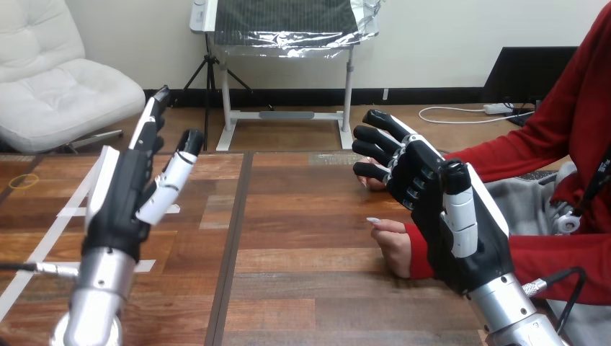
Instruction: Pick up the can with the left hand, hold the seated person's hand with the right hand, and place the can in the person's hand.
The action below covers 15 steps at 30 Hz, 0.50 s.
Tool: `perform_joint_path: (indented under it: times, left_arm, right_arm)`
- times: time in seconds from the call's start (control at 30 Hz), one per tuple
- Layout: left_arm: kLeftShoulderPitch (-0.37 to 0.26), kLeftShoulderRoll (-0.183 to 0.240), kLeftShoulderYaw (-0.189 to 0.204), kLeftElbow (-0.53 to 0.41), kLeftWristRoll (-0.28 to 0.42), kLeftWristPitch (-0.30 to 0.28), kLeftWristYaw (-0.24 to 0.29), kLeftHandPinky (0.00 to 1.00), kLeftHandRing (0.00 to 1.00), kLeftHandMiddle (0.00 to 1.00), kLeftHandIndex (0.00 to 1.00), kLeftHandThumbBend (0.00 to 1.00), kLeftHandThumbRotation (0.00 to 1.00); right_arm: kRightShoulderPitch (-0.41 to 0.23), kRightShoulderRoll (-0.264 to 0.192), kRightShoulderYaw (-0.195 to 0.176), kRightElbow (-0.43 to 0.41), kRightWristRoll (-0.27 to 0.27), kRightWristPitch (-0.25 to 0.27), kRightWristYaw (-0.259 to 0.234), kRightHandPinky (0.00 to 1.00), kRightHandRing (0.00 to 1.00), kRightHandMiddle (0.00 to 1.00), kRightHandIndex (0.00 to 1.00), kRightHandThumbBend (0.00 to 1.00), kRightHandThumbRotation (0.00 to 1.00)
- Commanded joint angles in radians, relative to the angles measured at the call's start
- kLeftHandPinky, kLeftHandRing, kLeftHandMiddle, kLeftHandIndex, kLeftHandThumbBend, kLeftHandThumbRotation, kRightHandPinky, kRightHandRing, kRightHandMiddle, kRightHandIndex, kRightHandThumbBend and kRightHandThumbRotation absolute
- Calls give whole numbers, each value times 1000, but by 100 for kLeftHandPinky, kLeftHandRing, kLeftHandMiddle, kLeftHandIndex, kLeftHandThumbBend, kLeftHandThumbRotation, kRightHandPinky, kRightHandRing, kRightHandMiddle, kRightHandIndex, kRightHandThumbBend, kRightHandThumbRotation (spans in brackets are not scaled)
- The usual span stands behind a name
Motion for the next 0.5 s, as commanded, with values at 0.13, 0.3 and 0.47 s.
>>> perform_joint_path:
  times: [0.13,0.3,0.47]
  left_arm:
    - [-204,67,20,169,10,-9,23,91,99,100,99,57,77]
    - [-270,93,17,266,28,-23,46,93,99,100,99,56,76]
    - [-332,118,10,363,42,-40,60,94,99,100,100,55,75]
  right_arm:
    - [-84,-10,-7,2,0,-17,9,82,88,87,89,87,100]
    - [-87,-11,-10,6,4,-22,14,81,87,87,89,87,100]
    - [-86,-10,-11,0,11,-13,17,81,87,87,89,89,100]
